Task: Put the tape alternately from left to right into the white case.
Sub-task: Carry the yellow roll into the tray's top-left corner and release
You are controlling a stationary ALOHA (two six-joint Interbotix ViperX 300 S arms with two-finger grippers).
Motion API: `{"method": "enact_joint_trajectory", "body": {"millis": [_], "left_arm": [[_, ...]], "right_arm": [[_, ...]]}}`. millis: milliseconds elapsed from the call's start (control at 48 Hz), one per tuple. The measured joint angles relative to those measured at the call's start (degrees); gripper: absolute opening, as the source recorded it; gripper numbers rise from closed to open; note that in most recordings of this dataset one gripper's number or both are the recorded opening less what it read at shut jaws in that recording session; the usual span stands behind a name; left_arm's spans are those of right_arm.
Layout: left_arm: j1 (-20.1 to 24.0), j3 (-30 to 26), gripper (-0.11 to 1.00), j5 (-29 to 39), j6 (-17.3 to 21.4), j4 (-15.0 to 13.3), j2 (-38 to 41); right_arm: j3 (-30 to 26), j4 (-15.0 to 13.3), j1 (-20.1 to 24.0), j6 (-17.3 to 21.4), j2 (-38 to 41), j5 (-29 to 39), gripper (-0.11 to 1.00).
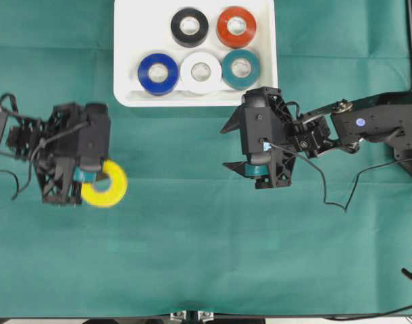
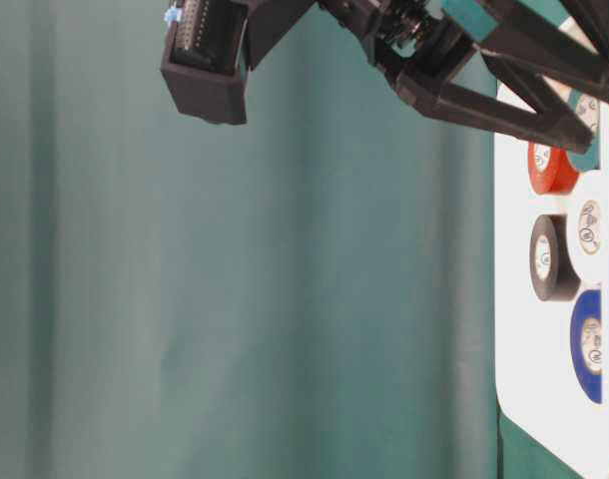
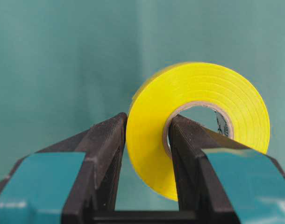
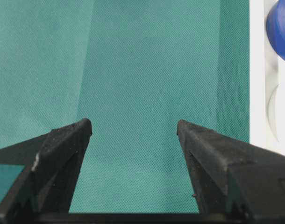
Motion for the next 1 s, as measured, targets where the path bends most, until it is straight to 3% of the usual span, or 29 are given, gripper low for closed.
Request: {"method": "enact_joint_trajectory", "body": {"millis": [542,1000], "left_arm": [[18.4,-1.1,-0.03,-0.2,13.7,0.0,-1.2],[27.2,-6.8,-0.03,-2.9,25.0,0.0,5.6]], "right_arm": [[0.0,0.0,0.0,-0.2,0.0,0.0,0.81],[0.0,0.0,0.0,-0.2,0.0,0.0,0.81]]}}
